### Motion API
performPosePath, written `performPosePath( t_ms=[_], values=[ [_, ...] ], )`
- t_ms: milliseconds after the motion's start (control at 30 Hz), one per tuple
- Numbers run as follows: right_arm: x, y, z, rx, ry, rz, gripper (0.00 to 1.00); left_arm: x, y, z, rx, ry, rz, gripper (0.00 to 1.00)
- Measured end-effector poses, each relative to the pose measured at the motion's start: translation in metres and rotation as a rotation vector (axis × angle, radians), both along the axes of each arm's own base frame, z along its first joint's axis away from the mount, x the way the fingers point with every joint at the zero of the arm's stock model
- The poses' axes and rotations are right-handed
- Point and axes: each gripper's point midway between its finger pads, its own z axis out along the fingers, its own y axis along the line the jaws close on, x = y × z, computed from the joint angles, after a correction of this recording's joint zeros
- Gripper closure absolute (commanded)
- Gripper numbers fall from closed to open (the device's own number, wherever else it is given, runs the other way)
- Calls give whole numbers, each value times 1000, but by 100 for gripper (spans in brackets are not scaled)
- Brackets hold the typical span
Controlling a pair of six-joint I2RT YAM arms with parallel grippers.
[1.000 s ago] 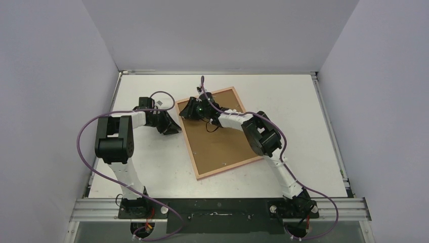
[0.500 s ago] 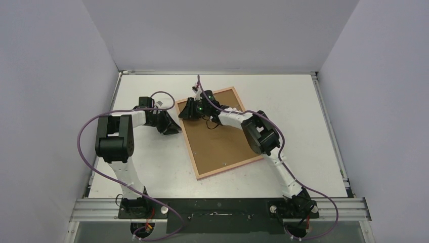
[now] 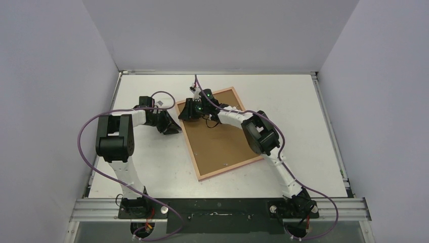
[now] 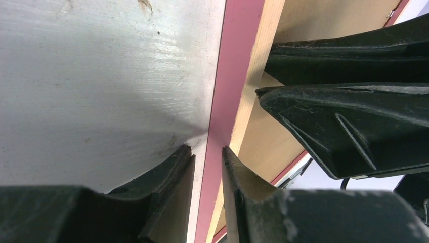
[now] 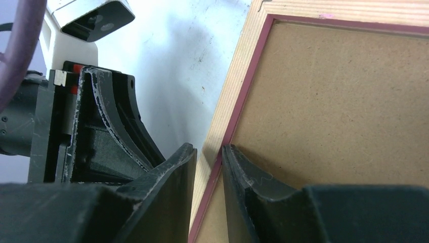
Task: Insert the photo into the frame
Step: Install the photo frame at the center of the board.
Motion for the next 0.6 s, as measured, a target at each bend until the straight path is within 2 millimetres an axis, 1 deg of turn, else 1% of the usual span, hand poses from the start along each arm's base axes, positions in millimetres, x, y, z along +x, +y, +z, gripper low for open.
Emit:
performPosePath(
  t_ms=[133, 200, 267, 333, 400, 500, 567, 600],
  values=[
    [0, -2, 3, 22, 45, -49, 68, 0, 0, 0, 0, -1, 0, 73],
    [2, -7, 6, 28, 76, -84, 67, 0, 0, 1, 2, -2, -1, 71],
    [5, -11, 11, 35, 96, -115, 66, 0, 0, 2, 11, -4, -1, 69],
    [7, -18, 21, 42, 104, -145, 64, -1, 2, 3, 28, -9, -1, 65],
    [12, -28, 37, 53, 99, -179, 63, -2, 3, 8, 39, -16, 0, 62],
    [21, -48, 71, 71, 66, -229, 62, -1, 4, 17, 52, -42, 4, 56],
    [22, -65, 94, 73, 42, -256, 61, -1, 5, 22, 59, -57, 6, 51],
    [21, -72, 102, 67, 31, -266, 60, -3, 5, 24, 64, -62, 5, 48]
  ],
)
